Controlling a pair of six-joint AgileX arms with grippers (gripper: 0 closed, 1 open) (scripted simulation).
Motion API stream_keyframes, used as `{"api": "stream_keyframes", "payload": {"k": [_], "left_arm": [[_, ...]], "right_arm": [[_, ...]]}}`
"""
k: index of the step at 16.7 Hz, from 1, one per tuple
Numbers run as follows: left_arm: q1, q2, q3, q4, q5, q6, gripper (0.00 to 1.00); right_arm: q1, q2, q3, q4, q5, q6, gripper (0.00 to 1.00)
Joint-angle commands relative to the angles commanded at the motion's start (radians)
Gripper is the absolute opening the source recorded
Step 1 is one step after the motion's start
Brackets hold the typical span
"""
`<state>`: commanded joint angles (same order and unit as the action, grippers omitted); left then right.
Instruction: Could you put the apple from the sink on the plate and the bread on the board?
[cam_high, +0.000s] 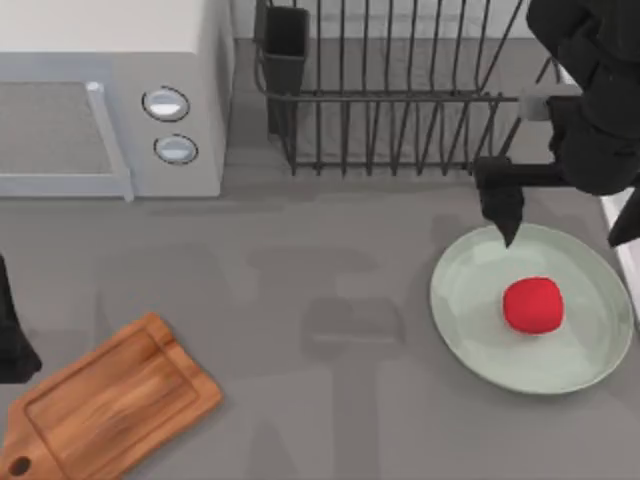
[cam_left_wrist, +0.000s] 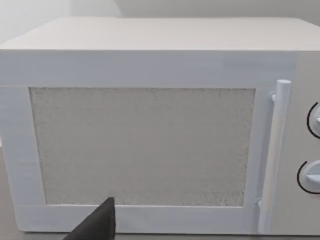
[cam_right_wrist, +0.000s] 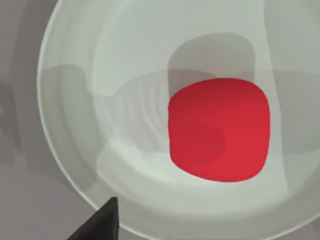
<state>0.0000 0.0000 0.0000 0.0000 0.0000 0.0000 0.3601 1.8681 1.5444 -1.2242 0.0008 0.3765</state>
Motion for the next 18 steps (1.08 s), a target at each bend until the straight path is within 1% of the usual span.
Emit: {"api": "stream_keyframes", "payload": {"k": [3,6,9,15,18], "left_arm": [[0.0,0.0,0.0,0.0,0.0,0.0,1.0],[0.0,0.0,0.0,0.0,0.0,0.0,1.0],[0.0,0.0,0.0,0.0,0.0,0.0,1.0],[0.0,0.0,0.0,0.0,0.0,0.0,1.0],[0.0,0.0,0.0,0.0,0.0,0.0,1.0]], "right_arm": [[-0.025,-0.114,-0.101,0.084,0.0,-0.026,1.0],[-0.064,-0.32,-0.273,0.218,0.0,-0.067,1.0],[-0.114,-0.61,-0.497,0.389,0.0,-0.119,1.0],[-0.23,-1.279,-1.009,0.784,0.0,-0.24,1.0],[-0.285,-1.56,-1.252,0.971,-0.001,-0.298,1.0]]}}
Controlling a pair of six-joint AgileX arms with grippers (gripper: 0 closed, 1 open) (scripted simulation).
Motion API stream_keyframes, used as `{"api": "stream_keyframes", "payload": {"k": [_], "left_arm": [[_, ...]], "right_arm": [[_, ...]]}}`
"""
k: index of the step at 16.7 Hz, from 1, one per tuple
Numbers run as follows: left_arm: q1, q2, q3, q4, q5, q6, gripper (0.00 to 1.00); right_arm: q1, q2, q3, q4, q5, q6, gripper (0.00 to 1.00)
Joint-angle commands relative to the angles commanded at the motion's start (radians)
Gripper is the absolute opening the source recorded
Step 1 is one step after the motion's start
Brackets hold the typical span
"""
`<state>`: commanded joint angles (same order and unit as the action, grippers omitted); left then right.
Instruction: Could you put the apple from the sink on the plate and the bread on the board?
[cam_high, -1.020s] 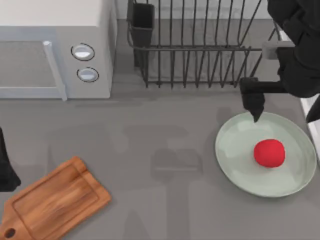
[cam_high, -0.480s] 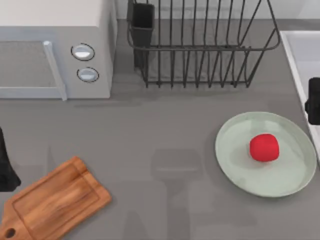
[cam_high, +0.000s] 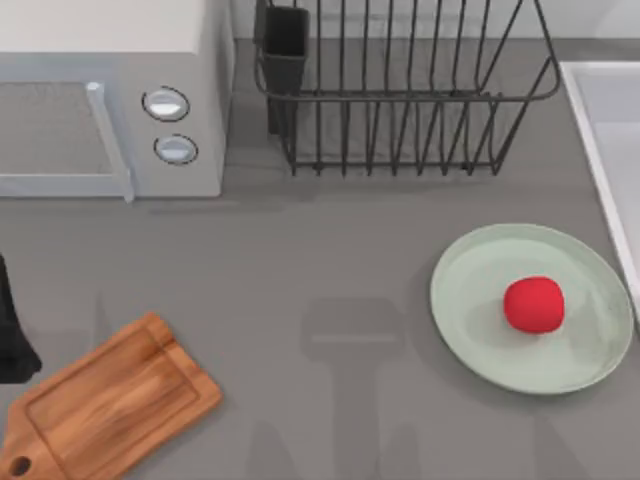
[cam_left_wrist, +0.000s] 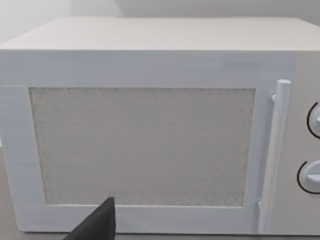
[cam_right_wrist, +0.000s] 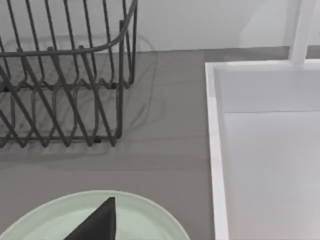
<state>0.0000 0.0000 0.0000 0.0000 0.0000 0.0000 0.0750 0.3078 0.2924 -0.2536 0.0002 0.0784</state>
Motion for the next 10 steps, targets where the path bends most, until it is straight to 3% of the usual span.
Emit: {"api": "stream_keyframes", "payload": {"k": [5,10], "left_arm": [[0.0,0.0,0.0,0.0,0.0,0.0,1.0],[0.0,0.0,0.0,0.0,0.0,0.0,1.0]], "right_arm": [[-0.065,-0.271,-0.258,0.22,0.0,-0.068,1.0],[-0.075,-0.308,-0.292,0.254,0.0,-0.078,1.0]]}}
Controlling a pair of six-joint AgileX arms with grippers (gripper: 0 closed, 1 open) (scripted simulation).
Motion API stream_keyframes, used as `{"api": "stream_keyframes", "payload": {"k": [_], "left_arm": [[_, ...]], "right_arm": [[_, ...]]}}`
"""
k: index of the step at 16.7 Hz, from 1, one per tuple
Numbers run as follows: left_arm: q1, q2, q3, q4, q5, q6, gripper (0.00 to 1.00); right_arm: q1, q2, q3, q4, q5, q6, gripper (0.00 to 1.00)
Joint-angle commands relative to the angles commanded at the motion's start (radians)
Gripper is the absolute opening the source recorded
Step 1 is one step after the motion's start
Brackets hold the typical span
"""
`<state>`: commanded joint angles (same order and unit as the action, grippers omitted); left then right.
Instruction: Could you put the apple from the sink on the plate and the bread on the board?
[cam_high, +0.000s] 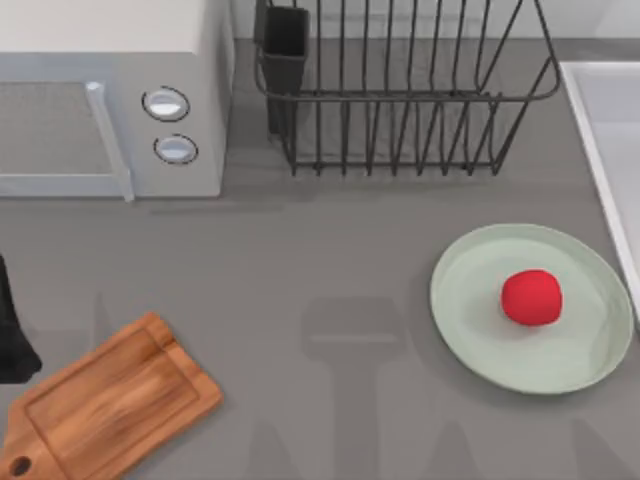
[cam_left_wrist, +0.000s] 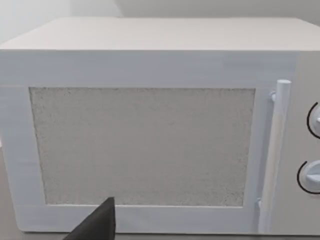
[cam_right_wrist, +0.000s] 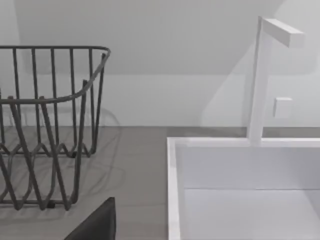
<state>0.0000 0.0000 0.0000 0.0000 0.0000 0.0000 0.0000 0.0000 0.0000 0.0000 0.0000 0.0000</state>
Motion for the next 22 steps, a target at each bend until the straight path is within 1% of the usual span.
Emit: {"api": "stream_keyframes", "payload": {"k": [5,9,12,18,22], "left_arm": [[0.004,0.031,0.028,-0.023,0.0,0.023,1.0],[0.031,0.221,0.186,-0.145,0.0,0.148,1.0],[0.061,0.476,0.36,-0.284,-0.001,0.287,1.0],[0.128,1.094,0.74,-0.613,-0.002,0.607,1.0],[0.168,1.433,0.972,-0.809,-0.003,0.798,1.0]], "right_arm": [[0.0,0.0,0.0,0.0,0.0,0.0,1.0],[0.0,0.0,0.0,0.0,0.0,0.0,1.0],[0.0,0.0,0.0,0.0,0.0,0.0,1.0],[0.0,0.0,0.0,0.0,0.0,0.0,1.0],[0.0,0.0,0.0,0.0,0.0,0.0,1.0]]}}
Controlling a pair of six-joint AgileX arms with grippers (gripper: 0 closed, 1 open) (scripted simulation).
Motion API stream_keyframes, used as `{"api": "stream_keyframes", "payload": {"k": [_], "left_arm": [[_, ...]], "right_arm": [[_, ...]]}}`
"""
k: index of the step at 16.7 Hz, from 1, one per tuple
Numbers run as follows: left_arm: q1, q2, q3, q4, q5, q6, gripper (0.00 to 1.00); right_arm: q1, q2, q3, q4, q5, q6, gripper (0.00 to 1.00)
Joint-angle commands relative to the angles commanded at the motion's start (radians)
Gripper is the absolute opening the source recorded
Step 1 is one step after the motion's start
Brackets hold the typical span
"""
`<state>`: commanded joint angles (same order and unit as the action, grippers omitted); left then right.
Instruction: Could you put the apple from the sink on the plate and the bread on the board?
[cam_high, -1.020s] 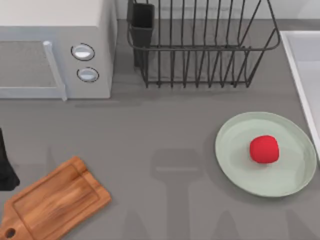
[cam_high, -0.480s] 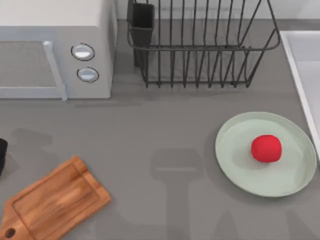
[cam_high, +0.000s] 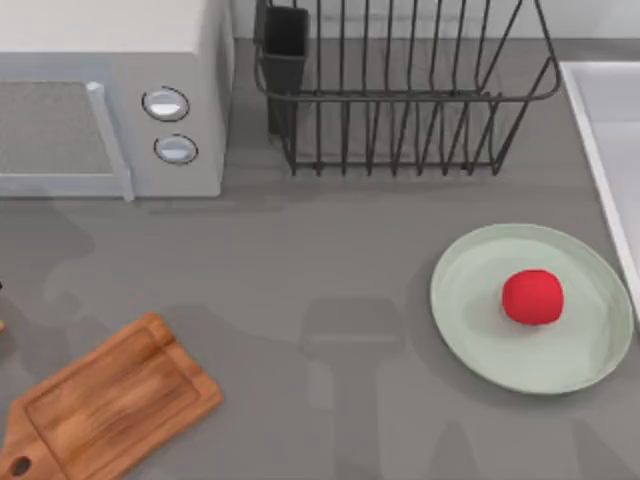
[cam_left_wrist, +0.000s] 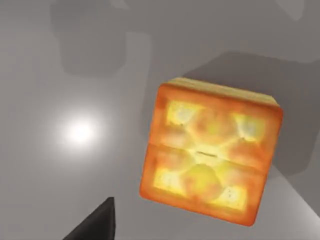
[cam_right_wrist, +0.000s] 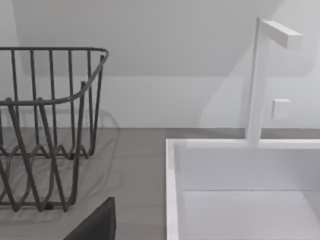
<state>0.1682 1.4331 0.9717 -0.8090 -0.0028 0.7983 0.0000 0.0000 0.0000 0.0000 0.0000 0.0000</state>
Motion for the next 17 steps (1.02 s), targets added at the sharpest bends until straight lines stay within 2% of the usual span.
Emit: {"api": "stream_keyframes", "payload": {"k": [3,7,17], "left_arm": [[0.024,0.202,0.142,-0.111,0.001,0.113,1.0],[0.042,0.354,0.26,-0.193,0.002,0.203,1.0],[0.064,0.336,0.234,-0.196,0.003,0.235,1.0]], "right_arm": [[0.0,0.0,0.0,0.0,0.0,0.0,1.0],[0.0,0.0,0.0,0.0,0.0,0.0,1.0],[0.0,0.0,0.0,0.0,0.0,0.0,1.0]]}}
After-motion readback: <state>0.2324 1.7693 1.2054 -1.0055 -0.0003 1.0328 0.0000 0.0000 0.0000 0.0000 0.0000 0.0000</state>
